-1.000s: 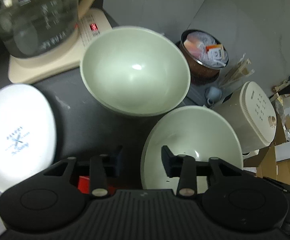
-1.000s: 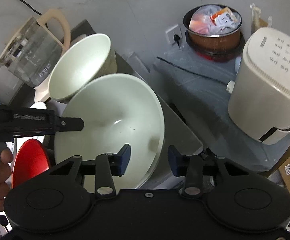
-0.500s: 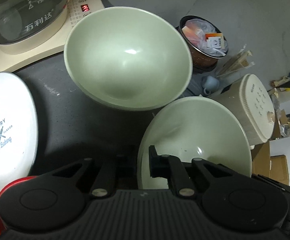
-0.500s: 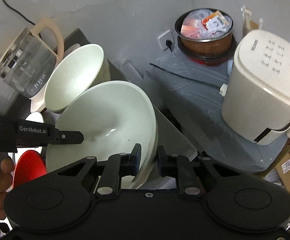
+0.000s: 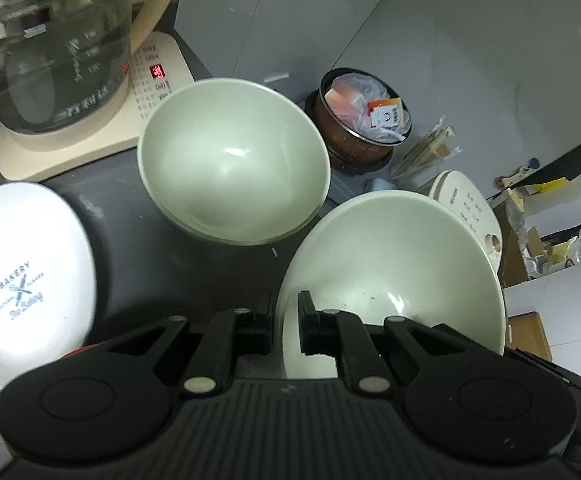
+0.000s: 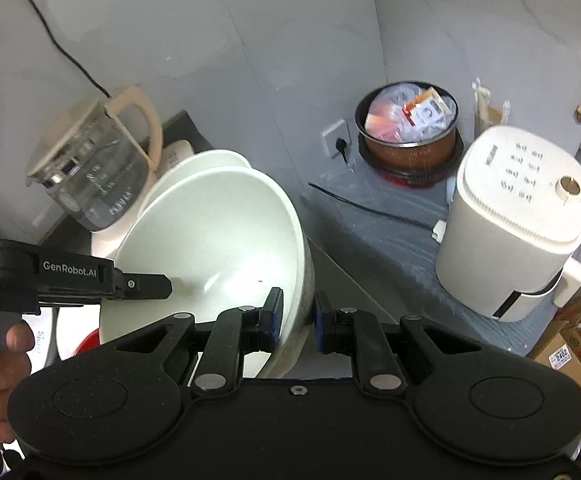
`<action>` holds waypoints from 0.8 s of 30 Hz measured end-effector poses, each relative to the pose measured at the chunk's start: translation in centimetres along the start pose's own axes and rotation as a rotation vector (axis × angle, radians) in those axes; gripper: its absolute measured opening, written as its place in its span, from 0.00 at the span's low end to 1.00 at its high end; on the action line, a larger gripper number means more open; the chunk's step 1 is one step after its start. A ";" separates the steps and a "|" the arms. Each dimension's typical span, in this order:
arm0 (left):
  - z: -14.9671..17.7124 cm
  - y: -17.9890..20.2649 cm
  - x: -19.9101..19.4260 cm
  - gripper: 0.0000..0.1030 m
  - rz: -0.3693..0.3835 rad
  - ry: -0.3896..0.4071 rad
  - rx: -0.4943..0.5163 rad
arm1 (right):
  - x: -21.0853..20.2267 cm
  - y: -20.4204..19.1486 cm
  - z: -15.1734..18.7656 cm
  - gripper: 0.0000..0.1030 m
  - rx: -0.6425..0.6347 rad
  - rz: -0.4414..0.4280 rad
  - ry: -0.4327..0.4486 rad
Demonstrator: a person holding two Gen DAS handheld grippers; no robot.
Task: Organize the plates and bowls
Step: 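Carry the pale green bowl with the right tool and lower it into the red bowl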
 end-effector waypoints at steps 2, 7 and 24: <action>0.3 -0.1 -1.0 0.10 0.004 0.012 0.004 | -0.4 -0.8 0.1 0.16 -0.015 -0.009 0.007; 0.9 -1.3 -3.4 0.10 0.006 0.026 -0.018 | -1.4 -2.7 0.3 0.16 -0.043 -0.032 0.015; 3.8 -7.1 -9.6 0.10 -0.015 0.091 -0.096 | -2.9 -9.5 3.5 0.16 -0.101 -0.082 0.005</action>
Point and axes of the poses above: each gripper's, at about its wrist camera, not at the fingertips, and x roughly the way its jaws point, y to its right, z to its underside, the point moved 2 cm from there along x, roughly the way its jaws point, and after that the axes turned 10 degrees about z, right-handed, at the moved point
